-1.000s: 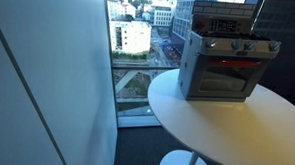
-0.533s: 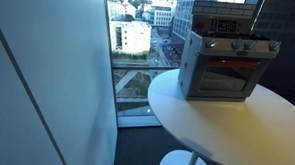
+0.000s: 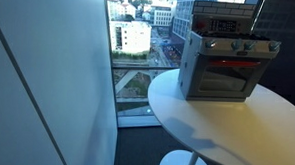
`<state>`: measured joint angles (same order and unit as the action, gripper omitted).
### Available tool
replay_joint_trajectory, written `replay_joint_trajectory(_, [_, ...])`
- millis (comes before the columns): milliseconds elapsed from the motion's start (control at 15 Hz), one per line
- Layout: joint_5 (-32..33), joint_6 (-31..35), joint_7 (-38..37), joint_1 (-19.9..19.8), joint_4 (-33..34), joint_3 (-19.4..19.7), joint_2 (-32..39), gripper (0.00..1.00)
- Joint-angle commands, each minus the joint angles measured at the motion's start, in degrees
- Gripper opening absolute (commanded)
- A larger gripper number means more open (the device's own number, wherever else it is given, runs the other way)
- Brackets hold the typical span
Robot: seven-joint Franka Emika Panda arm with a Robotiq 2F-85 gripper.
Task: Turn the second knob from the left to the right.
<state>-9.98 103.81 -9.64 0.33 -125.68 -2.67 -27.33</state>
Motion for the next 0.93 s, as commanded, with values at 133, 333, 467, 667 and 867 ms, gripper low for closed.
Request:
replay_joint_trajectory(133, [3.7, 3.9, -3.0, -1.4, 8.3, -0.5, 9.0, 1.00])
replay_joint_trajectory(333, [4.8, 7.5, -4.0, -1.6, 10.7, -0.1, 12.4, 1.00])
replay_joint_trajectory(467, [5.3, 10.6, -4.7, -1.7, 11.5, 0.0, 14.1, 1.00])
replay_joint_trajectory(667, [5.9, 14.3, -5.2, -1.7, 12.2, 0.1, 16.3, 1.00])
replay_joint_trajectory(867, [5.2, 14.8, -4.0, -1.2, 10.6, 0.5, 15.7, 1.00])
